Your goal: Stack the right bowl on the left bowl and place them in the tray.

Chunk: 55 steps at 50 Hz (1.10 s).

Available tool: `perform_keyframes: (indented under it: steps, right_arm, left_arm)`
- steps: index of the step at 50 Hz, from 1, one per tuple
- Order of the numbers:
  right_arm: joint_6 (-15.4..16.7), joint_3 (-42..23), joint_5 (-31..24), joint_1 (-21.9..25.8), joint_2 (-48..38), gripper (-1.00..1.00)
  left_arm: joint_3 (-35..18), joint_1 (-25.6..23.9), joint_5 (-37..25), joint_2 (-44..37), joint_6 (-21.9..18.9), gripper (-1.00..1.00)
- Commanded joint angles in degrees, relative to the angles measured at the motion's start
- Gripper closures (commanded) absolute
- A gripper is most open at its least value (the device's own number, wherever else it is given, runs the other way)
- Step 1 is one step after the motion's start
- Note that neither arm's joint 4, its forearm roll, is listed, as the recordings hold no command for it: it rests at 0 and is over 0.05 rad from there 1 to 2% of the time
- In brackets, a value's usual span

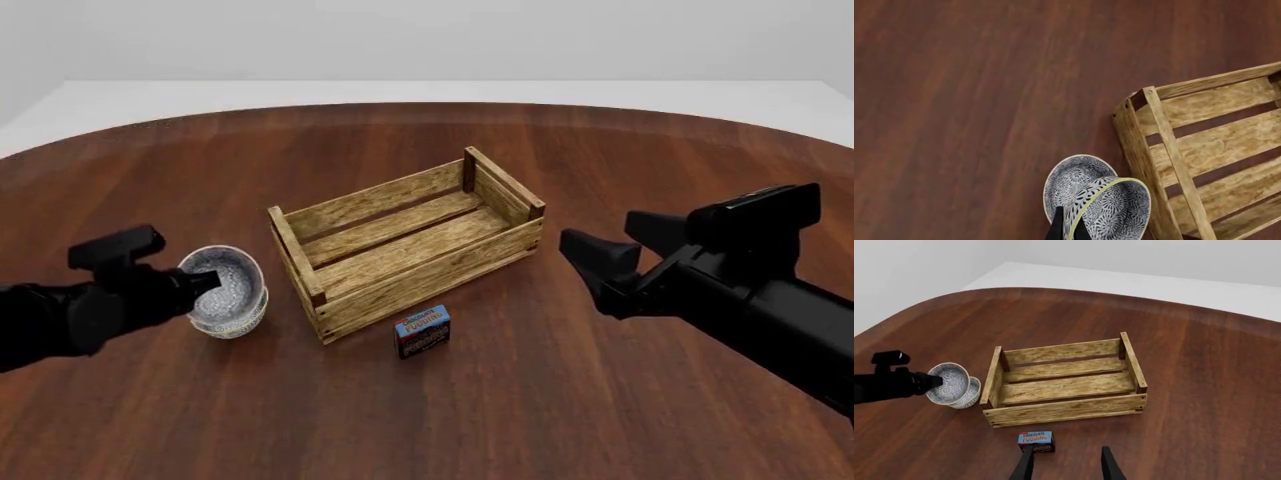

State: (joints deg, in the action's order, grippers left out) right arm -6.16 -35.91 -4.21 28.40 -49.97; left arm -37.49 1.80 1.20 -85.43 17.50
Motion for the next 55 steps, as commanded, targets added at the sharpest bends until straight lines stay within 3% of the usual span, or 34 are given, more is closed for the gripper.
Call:
perform_keyframes:
  steps: [1, 14, 15, 27, 41, 48, 55]
  right_arm:
    - [-0.1, -0.1, -0.1, 0.0, 0.0, -1.00]
    - [-0.1, -0.1, 0.0, 0.0, 0.0, -1.00]
    - [-0.1, -0.1, -0.1, 0.0, 0.0, -1.00]
    - [-0.1, -0.1, 0.0, 0.0, 0.0, -1.00]
    - [-0.1, -0.1, -0.1, 0.0, 0.0, -1.00]
    - [-0.1, -0.1, -0.1, 0.0, 0.0, -1.00]
    - [-0.1, -0.1, -0.1, 0.0, 0.0, -1.00]
  left_arm:
    - [-1.1, -3.2, 0.3, -4.6, -0.2, 1.00]
    - [-0.5, -3.0, 1.9, -6.8, 0.2, 1.00]
    - [-0.7, -2.7, 1.6, -6.7, -0.1, -1.00]
    - [-1.1, -2.8, -0.9, -3.4, -0.5, -1.00]
    - [-3.4, -4.1, -10.0, 9.9, -1.6, -1.00]
    - [-6.4, -5.3, -14.2, 11.5, -6.5, -1.00]
    - [-9.4, -5.6, -16.2, 10.0, -8.7, -1.00]
